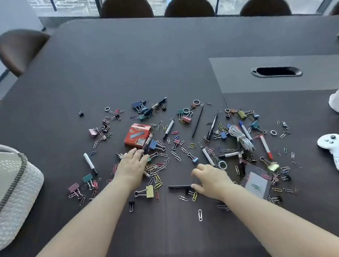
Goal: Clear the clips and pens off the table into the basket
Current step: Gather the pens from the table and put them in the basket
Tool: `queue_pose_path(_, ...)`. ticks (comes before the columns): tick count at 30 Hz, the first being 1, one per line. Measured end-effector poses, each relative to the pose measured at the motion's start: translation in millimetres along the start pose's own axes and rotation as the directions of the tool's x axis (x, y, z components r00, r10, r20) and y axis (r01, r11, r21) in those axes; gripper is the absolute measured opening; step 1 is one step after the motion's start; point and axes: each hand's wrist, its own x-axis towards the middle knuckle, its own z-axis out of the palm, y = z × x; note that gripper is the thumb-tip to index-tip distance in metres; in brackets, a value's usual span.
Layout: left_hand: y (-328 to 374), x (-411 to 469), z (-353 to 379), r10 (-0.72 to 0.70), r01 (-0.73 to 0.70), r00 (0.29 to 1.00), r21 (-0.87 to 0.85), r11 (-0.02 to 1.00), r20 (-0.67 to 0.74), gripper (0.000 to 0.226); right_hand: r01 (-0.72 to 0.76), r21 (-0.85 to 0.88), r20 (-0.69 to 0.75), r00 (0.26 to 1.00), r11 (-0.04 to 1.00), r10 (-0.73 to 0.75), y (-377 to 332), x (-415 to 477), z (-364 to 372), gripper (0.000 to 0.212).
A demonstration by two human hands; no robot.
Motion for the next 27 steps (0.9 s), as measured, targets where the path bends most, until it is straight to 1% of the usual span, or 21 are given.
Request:
queue_pose_path(1,-2.5,-2.8,3.2,-0.016,0.016,1.0,0.021,1.0,0.027,0.057,-0.001,-0.011,0.041,0.999,1.0,0.001,-1.5,-0.5,2.7,0.037)
queue_pose_path(4,-9.1,-8.8,17.4,-0.038,0.038,0.999,-0.055,0.998,0.007,0.043,-0.005,-0.024,0.082,0.997,1.0,0.007,-1.4,2.2,13.4,0.027)
queue_pose_path(8,-14.0,-10.9,24.7,-0.075,0.074,0.997,-0.058,0.996,-0.018,0.03,-0.033,-0.041,0.07,0.997,0.999,0.036,-4.5,10.1,17.6,0.02)
queue_pose_path(10,-15.2,-12.5,28.4,-0.078,0.077,0.997,-0.036,0.996,-0.019,0.03,-0.058,-0.007,0.054,0.997,0.998,0.058,-7.1,10.8,15.5,0.016)
queue_pose_path(12,-17.6,-12.1,32.7,-0.07,0.07,0.997,-0.011,0.998,-0.028,0.029,-0.105,0.094,0.011,0.994,0.99,0.105,-9.3,9.9,10.6,0.01)
queue_pose_path(13,-18.6,-13.2,33.0,-0.063,0.063,0.998,-0.011,0.998,-0.024,0.027,-0.133,0.142,-0.017,0.99,0.981,0.137,-8.9,9.7,7.2,0.017)
queue_pose_path(15,-22.9,-13.5,32.1,-0.043,0.042,0.997,-0.01,0.999,-0.063,0.019,-0.206,0.241,-0.071,0.971,0.948,0.229,-3.8,13.6,3.0,0.036)
queue_pose_path(16,-23.9,-12.6,30.7,-0.02,0.019,0.996,-0.014,1.0,-0.091,0.022,-0.247,0.286,-0.094,0.954,0.926,0.284,-0.1,16.4,1.1,0.037)
queue_pose_path(17,-25.1,-11.1,30.3,-0.011,0.01,0.995,-0.014,1.0,-0.101,0.029,-0.292,0.304,-0.108,0.935,0.907,0.337,3.7,19.8,-0.8,0.033)
queue_pose_path(18,-25.2,-11.4,30.3,-0.023,0.02,0.993,-0.031,0.999,-0.119,0.03,-0.331,0.293,-0.124,0.917,0.897,0.378,7.7,23.6,-2.8,0.03)
queue_pose_path(20,-19.6,-11.8,26.1,-0.062,0.048,0.993,-0.148,0.988,-0.096,0.016,-0.392,0.234,-0.139,0.892,0.89,0.429,15.9,31.0,-5.8,0.034)
queue_pose_path(22,-11.7,-7.1,23.9,-0.114,0.086,0.99,-0.274,0.958,-0.087,0.023,-0.445,0.217,-0.148,0.865,0.869,0.479,22.5,37.4,-7.7,0.035)
queue_pose_path(25,-5.3,7.0,17.2,-0.18,0.134,0.978,-0.354,0.925,-0.101,0.027,-0.495,0.212,-0.098,0.848,0.843,0.522,29.1,44.7,-6.7,0.029)
queue_pose_path(27,-2.4,19.0,10.6,-0.208,0.148,0.972,-0.406,0.902,-0.109,0.027,-0.49,0.204,-0.093,0.852,0.847,0.515,31.8,49.0,-3.2,0.028)
